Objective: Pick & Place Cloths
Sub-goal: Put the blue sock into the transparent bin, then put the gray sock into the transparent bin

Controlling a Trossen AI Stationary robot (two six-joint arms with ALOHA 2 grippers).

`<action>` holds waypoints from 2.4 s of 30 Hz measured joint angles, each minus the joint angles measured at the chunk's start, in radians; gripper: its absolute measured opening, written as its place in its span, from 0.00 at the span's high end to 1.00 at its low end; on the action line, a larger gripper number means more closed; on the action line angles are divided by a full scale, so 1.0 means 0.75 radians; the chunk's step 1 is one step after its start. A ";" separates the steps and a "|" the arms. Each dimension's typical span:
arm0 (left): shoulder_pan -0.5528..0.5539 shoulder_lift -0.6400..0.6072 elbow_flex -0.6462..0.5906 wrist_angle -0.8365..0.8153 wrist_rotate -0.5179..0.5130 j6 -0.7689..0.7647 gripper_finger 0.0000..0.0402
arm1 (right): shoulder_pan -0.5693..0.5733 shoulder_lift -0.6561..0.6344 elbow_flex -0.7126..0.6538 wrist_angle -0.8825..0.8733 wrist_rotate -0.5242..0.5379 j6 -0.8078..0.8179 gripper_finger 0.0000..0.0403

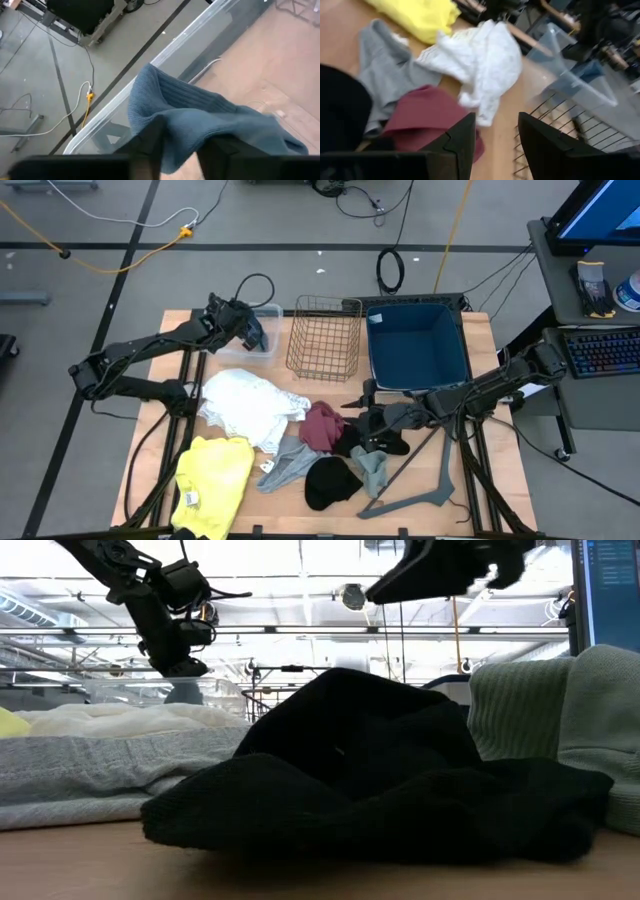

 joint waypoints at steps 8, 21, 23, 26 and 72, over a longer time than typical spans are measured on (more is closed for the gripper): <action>0.000 0.000 0.000 -0.024 -0.012 -0.041 0.37 | 0.110 0.000 0.000 -0.081 -0.001 0.083 0.65; 0.000 -0.001 0.000 -0.060 -0.021 -0.022 0.07 | 0.269 0.000 0.000 -0.209 -0.002 0.381 0.61; 0.000 -0.001 0.000 -0.060 -0.022 0.000 0.06 | 0.288 0.000 0.000 -0.240 -0.003 0.437 0.59; 0.000 -0.001 0.000 -0.060 -0.022 0.035 0.06 | 0.314 0.000 0.000 -0.281 -0.003 0.511 0.58; -0.020 -0.002 0.424 -0.528 0.786 -0.140 0.09 | 0.411 0.010 0.000 -0.431 -0.381 0.945 0.57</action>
